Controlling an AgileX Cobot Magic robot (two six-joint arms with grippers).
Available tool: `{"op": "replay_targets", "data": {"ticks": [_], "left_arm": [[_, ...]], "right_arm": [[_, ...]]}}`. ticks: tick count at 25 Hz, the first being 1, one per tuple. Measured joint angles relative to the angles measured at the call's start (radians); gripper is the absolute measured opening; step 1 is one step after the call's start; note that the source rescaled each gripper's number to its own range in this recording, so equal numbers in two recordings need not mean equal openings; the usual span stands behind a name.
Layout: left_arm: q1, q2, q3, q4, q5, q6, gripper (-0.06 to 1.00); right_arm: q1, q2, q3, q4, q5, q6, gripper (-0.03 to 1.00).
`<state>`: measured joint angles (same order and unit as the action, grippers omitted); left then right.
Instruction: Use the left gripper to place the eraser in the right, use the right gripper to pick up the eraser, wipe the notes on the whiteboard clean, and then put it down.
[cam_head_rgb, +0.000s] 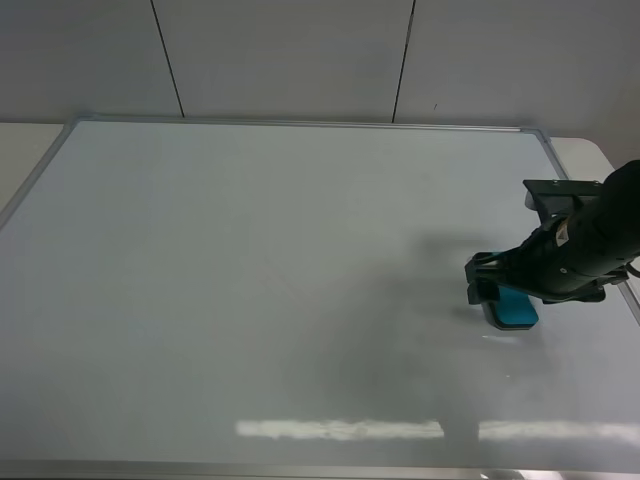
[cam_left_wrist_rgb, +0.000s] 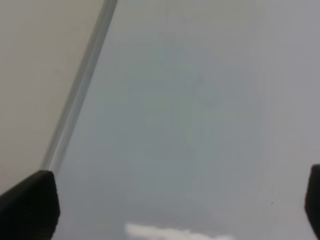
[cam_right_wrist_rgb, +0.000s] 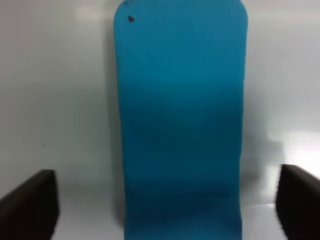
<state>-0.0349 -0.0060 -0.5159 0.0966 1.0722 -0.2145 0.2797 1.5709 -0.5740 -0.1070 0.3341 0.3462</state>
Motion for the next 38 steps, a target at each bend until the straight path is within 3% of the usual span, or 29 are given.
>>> {"op": "replay_targets", "data": {"ticks": [2,4,14,21,27,30,35,38], "left_arm": [[0.0,0.0,0.0,0.0,0.0,0.0,1.0],[0.0,0.0,0.0,0.0,0.0,0.0,1.0],[0.0,0.0,0.0,0.0,0.0,0.0,1.0],[0.0,0.0,0.0,0.0,0.0,0.0,1.0],[0.0,0.0,0.0,0.0,0.0,0.0,1.0],[0.0,0.0,0.0,0.0,0.0,0.0,1.0],[0.0,0.0,0.0,0.0,0.0,0.0,1.0],[0.0,0.0,0.0,0.0,0.0,0.0,1.0]], "right_arm": [[0.0,-0.001,0.0,0.002,0.007,0.001,0.92],[0.0,-0.001,0.0,0.003,0.019,0.002,0.97],[0.0,-0.05,0.0,0.028,0.051,0.006,1.0],[0.0,-0.384,0.001,0.085,0.073,-0.005,1.0],[0.0,-0.836,0.001,0.097,0.106,-0.028,1.0],[0.002,-1.083,0.001,0.097,0.189,-0.073,1.0],[0.008,-1.401,0.001,0.097,0.471,-0.179,1.0],[0.008,-1.502,0.002,0.107,0.587,-0.195,1.0]]}}
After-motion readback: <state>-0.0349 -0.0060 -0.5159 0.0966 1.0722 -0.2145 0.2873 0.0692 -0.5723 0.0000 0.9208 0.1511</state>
